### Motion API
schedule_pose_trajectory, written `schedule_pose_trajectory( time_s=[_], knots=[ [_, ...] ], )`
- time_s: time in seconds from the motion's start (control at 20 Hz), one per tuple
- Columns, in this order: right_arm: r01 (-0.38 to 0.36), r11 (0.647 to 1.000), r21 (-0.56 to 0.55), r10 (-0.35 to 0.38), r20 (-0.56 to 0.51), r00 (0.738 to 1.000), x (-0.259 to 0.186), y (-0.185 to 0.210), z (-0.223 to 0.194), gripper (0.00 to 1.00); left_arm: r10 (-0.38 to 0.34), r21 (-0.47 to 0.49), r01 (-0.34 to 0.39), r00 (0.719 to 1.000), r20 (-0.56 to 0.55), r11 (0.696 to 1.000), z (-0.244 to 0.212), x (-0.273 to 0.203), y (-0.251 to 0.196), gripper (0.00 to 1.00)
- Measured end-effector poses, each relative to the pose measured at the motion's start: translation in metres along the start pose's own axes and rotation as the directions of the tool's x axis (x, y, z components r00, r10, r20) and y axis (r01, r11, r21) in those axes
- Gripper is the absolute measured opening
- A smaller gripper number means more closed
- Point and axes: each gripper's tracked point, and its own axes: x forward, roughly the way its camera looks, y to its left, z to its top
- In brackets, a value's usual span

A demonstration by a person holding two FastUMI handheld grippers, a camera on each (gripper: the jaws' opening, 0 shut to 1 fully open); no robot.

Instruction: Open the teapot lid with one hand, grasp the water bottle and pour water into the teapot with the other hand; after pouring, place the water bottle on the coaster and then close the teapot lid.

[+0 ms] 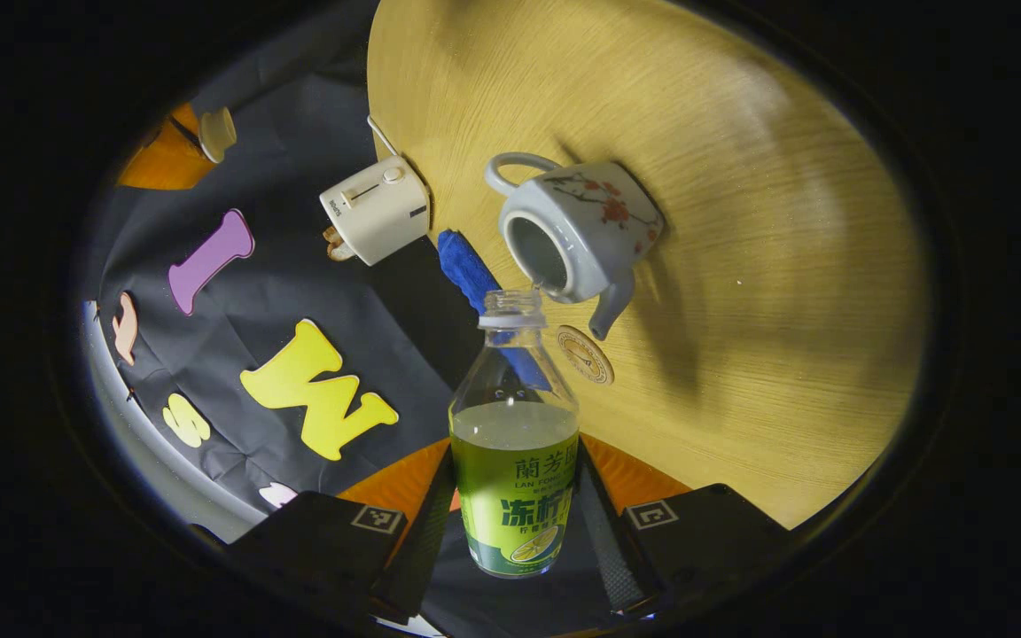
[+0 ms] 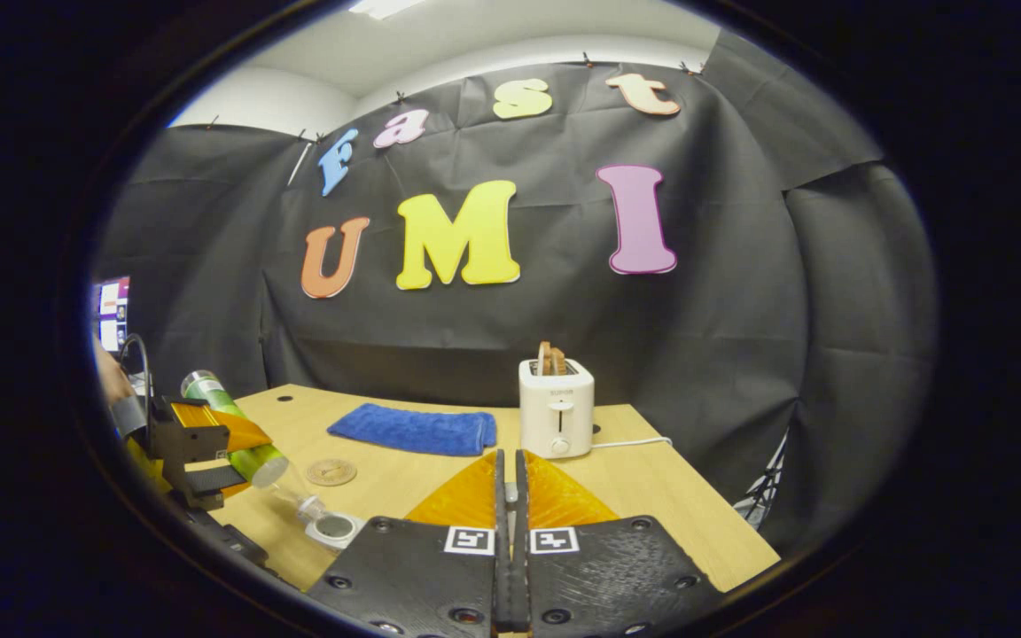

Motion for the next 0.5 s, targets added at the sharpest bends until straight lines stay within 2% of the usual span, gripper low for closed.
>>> schedule_pose_trajectory(
  time_s=[0.5],
  knots=[
    [0.000,1.000,0.007,0.000,-0.019,1.000,0.0042,-0.0020,-0.0064,0.00,0.014,-0.008,-0.014,1.000,0.012,1.000,-0.0010,-0.0024,-0.0011,0.76]
  ],
)
